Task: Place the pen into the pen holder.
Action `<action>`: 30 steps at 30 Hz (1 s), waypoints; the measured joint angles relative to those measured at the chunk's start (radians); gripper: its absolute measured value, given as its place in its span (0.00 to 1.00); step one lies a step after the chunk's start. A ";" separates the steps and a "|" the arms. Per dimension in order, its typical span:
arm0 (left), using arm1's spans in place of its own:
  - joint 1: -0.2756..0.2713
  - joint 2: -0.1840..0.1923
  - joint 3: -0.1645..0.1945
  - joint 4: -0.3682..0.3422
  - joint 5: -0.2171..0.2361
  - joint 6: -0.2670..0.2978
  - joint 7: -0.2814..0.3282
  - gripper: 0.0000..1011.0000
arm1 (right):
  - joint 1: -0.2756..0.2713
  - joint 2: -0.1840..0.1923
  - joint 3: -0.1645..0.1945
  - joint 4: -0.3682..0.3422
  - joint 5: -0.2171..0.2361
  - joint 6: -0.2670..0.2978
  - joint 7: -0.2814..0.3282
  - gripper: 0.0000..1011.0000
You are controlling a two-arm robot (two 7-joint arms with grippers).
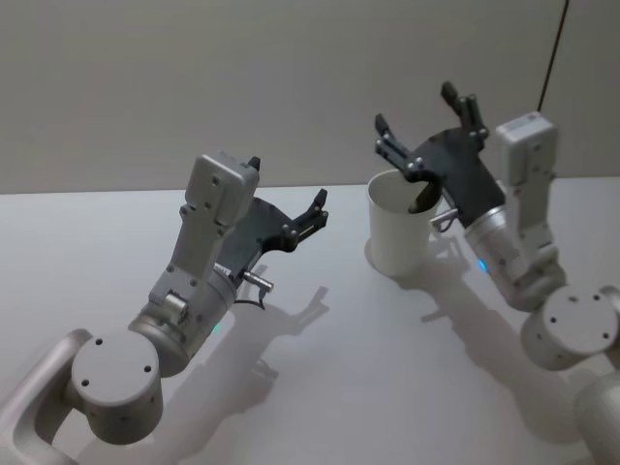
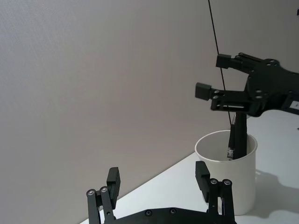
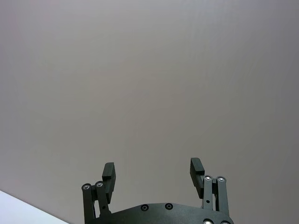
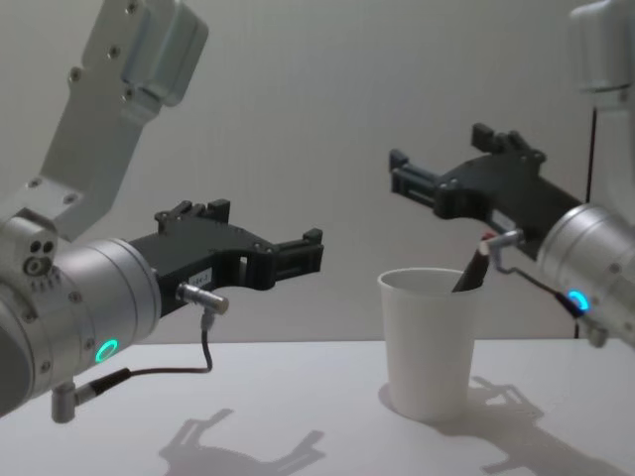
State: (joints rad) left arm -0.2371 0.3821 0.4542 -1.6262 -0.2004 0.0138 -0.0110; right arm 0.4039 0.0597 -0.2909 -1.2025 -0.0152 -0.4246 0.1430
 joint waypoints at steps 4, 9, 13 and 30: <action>0.000 0.000 0.000 0.000 0.000 0.000 0.000 0.99 | -0.036 0.020 0.009 -0.064 0.036 0.034 0.005 0.99; 0.000 0.000 0.000 0.000 0.000 0.000 0.000 0.99 | -0.089 0.049 0.022 -0.156 0.081 0.081 0.006 0.99; 0.000 0.000 0.000 0.000 0.000 0.000 0.000 0.99 | -0.091 0.050 0.023 -0.158 0.083 0.083 0.006 0.99; 0.000 0.000 0.000 0.000 0.000 0.000 0.000 0.99 | -0.207 0.130 0.038 -0.301 0.160 0.216 -0.023 0.99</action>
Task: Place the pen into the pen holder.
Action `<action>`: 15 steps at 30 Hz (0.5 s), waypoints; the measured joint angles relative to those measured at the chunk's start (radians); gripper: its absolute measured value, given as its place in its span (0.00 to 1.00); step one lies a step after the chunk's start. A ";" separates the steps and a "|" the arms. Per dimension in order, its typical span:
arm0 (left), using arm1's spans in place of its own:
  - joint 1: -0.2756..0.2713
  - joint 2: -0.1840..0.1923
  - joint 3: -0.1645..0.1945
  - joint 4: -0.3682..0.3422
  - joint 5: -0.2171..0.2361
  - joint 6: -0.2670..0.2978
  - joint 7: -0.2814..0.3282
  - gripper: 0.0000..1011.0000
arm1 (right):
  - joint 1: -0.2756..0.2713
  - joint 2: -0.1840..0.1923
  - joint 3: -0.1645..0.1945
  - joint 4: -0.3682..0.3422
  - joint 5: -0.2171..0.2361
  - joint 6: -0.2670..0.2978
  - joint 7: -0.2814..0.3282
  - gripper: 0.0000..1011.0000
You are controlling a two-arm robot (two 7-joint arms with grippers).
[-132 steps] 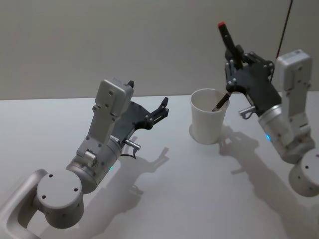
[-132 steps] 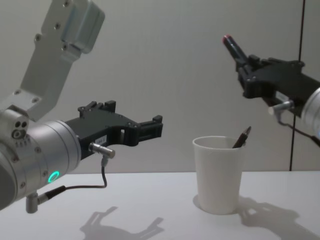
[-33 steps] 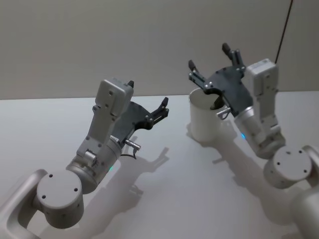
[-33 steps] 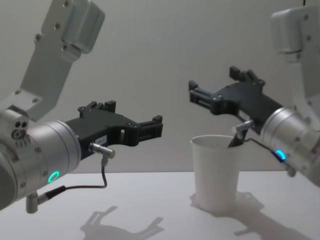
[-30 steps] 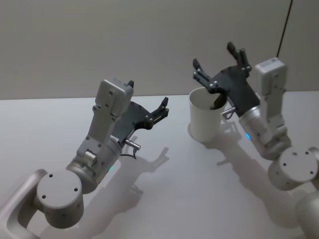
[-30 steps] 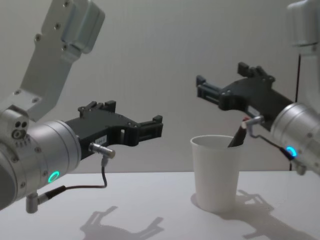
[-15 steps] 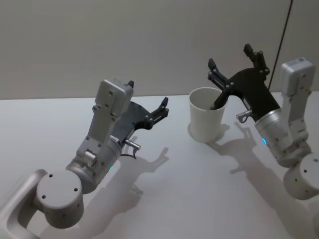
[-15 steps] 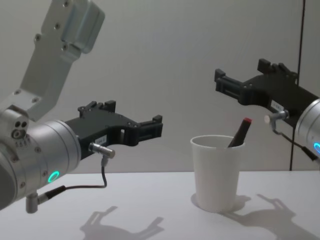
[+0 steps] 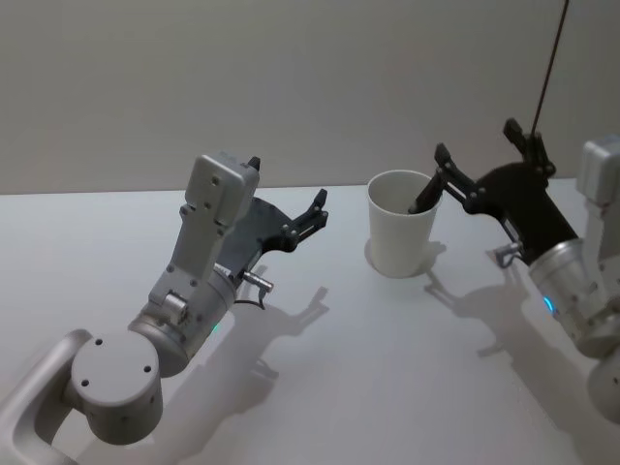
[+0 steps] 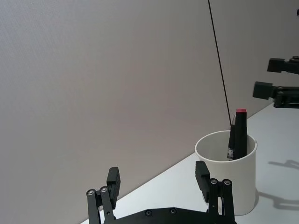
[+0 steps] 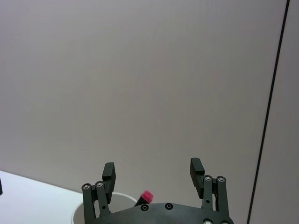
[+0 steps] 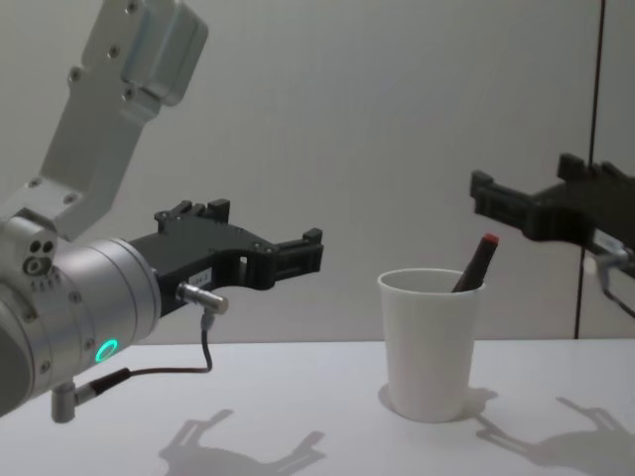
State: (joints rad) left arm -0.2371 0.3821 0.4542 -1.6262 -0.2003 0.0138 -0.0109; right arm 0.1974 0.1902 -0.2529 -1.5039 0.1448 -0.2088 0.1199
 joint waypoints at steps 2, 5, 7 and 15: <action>0.000 0.000 0.000 0.000 0.000 0.000 0.000 0.99 | -0.014 0.010 0.002 -0.018 0.010 0.016 -0.003 0.99; 0.000 0.000 0.000 0.000 0.000 0.000 0.000 0.99 | -0.050 0.035 0.007 -0.063 0.034 0.057 -0.013 0.99; 0.000 0.000 0.000 0.000 0.000 0.000 0.000 0.99 | -0.063 0.044 0.008 -0.078 0.043 0.073 -0.016 0.99; 0.000 0.000 0.000 0.000 0.000 0.000 0.000 0.99 | -0.136 0.095 0.018 -0.169 0.091 0.156 -0.035 0.99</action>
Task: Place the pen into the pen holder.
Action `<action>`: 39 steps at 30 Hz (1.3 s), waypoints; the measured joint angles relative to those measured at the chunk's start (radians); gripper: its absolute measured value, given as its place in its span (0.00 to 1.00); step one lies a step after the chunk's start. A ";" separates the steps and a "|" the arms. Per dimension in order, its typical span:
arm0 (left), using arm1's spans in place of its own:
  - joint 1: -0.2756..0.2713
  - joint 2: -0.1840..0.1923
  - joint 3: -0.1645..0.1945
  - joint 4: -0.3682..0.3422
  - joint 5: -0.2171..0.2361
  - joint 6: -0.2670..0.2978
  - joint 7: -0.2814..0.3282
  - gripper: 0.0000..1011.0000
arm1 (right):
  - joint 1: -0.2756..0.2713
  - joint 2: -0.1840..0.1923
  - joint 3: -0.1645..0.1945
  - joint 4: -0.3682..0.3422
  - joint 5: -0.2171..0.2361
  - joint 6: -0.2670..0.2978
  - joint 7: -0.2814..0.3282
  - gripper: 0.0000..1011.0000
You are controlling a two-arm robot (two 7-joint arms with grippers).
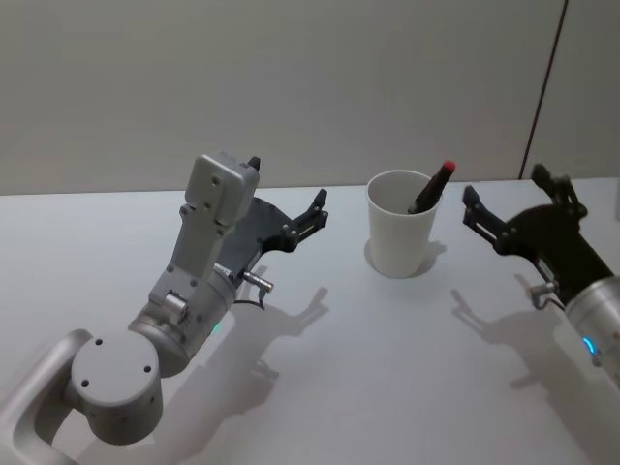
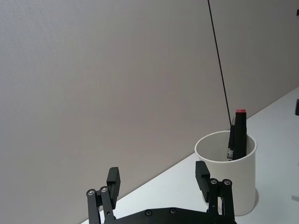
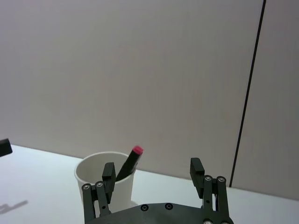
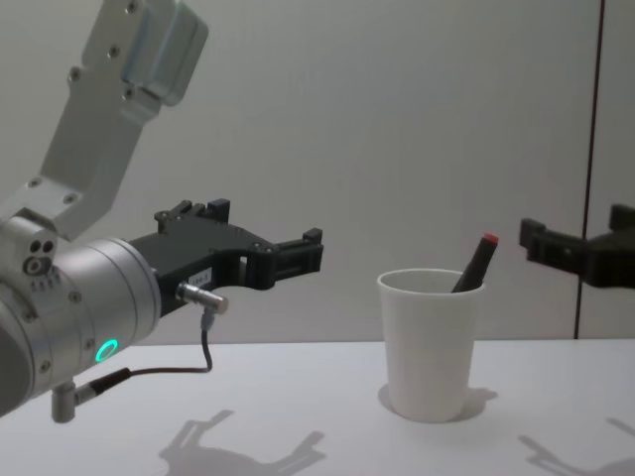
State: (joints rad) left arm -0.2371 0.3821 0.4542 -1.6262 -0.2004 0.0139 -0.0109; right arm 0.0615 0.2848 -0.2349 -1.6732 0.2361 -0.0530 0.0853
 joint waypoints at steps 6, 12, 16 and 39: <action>0.000 0.000 0.000 0.000 0.000 0.000 0.000 0.99 | -0.049 0.034 0.006 -0.061 0.034 0.057 -0.013 0.99; 0.000 0.000 0.000 0.000 0.000 0.000 0.000 0.99 | -0.072 0.050 0.009 -0.088 0.048 0.083 -0.018 0.99; 0.000 0.000 0.000 0.000 0.000 0.000 0.000 0.99 | -0.076 0.053 0.010 -0.093 0.051 0.087 -0.019 0.99; 0.000 0.000 0.000 0.000 0.000 0.000 0.000 0.99 | -0.076 0.053 0.009 -0.094 0.051 0.087 -0.019 0.99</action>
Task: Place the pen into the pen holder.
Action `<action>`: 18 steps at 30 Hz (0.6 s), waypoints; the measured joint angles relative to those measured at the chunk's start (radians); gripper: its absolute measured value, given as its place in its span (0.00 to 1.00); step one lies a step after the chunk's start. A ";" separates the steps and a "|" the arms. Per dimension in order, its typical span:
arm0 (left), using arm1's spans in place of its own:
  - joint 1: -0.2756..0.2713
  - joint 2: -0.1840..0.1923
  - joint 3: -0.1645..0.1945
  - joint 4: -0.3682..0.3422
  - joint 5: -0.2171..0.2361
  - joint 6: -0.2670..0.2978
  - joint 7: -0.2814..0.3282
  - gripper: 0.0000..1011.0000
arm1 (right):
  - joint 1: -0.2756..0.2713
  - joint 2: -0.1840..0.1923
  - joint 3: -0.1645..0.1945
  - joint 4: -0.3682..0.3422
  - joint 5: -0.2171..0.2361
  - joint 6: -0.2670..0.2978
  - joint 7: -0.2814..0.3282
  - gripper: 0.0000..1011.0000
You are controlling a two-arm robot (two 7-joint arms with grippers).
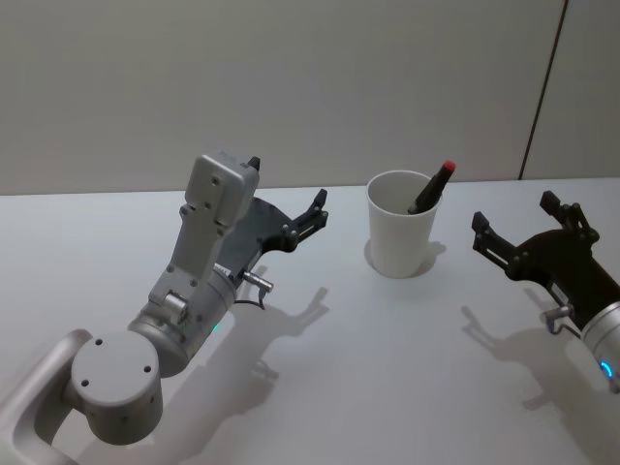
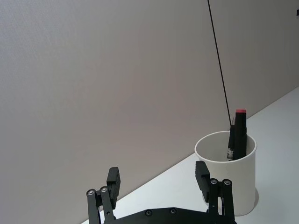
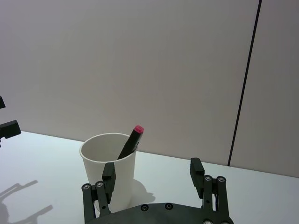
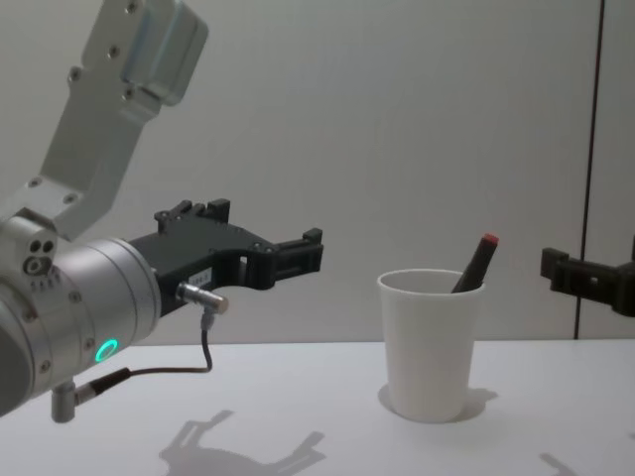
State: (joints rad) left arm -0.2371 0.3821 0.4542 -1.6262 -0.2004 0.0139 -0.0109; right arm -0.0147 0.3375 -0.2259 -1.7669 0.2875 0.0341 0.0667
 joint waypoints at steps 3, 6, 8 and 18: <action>0.000 0.000 0.000 0.000 0.000 0.000 0.000 0.99 | 0.000 0.000 0.000 0.000 0.000 0.000 0.000 0.99; 0.000 0.000 0.000 0.000 0.000 0.000 0.000 0.99 | 0.000 0.000 0.000 0.000 0.000 0.000 0.000 0.99; 0.000 0.000 0.000 0.000 0.000 0.000 0.000 0.99 | 0.000 0.000 0.000 0.000 0.000 0.000 0.000 0.99; 0.000 0.000 0.000 0.000 0.000 0.000 0.000 0.99 | 0.000 0.000 0.000 0.000 0.000 0.000 0.000 0.99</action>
State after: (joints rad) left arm -0.2371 0.3821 0.4543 -1.6262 -0.2004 0.0139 -0.0110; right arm -0.0146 0.3375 -0.2259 -1.7667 0.2873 0.0340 0.0668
